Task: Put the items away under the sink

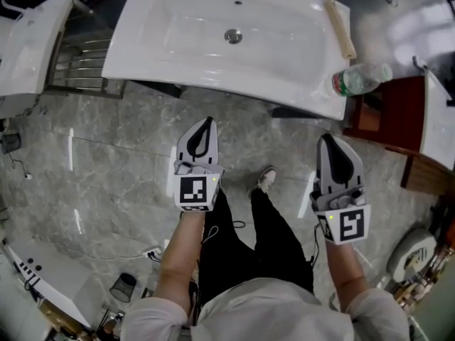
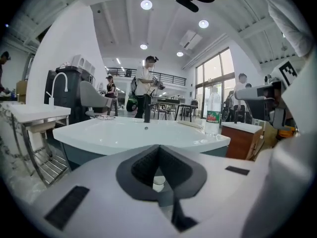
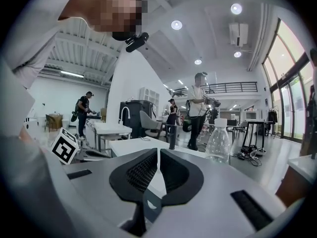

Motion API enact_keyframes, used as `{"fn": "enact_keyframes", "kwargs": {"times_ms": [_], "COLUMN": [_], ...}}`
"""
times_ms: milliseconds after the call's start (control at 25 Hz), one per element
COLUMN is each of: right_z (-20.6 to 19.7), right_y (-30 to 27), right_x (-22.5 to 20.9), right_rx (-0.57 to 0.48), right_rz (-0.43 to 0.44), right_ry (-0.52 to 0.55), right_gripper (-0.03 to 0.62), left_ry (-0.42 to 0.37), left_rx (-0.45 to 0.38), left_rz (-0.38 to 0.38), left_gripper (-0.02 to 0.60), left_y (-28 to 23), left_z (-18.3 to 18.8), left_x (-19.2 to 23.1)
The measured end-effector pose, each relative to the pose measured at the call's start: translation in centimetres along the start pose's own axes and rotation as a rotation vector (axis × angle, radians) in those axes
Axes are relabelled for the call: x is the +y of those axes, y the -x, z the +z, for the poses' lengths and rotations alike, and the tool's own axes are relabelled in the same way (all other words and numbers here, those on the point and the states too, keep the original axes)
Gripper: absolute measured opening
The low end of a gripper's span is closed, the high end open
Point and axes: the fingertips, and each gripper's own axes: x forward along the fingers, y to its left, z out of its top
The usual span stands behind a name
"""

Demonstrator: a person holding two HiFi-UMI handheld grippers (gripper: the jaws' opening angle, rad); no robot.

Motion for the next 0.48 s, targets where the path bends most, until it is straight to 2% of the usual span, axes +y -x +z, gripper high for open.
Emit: {"fn": "enact_keyframes", "kwargs": {"times_ms": [240,480], "right_z": [3.5,6.4], "right_y": [1.0,1.9], "right_x": [-0.7,-1.3], "right_rx": [-0.016,-0.044], "right_rz": [-0.006,-0.018], "right_ry": [-0.004,0.0], "right_gripper": [0.041,0.041], "left_ry": [-0.05,-0.048], "left_rx": [-0.021,-0.08], "left_rz": [-0.006,-0.019], "left_gripper": [0.002,0.003], "left_y": [1.8,4.1], "left_z": [5.1,10.2], "left_x": [-0.5,-1.6]}}
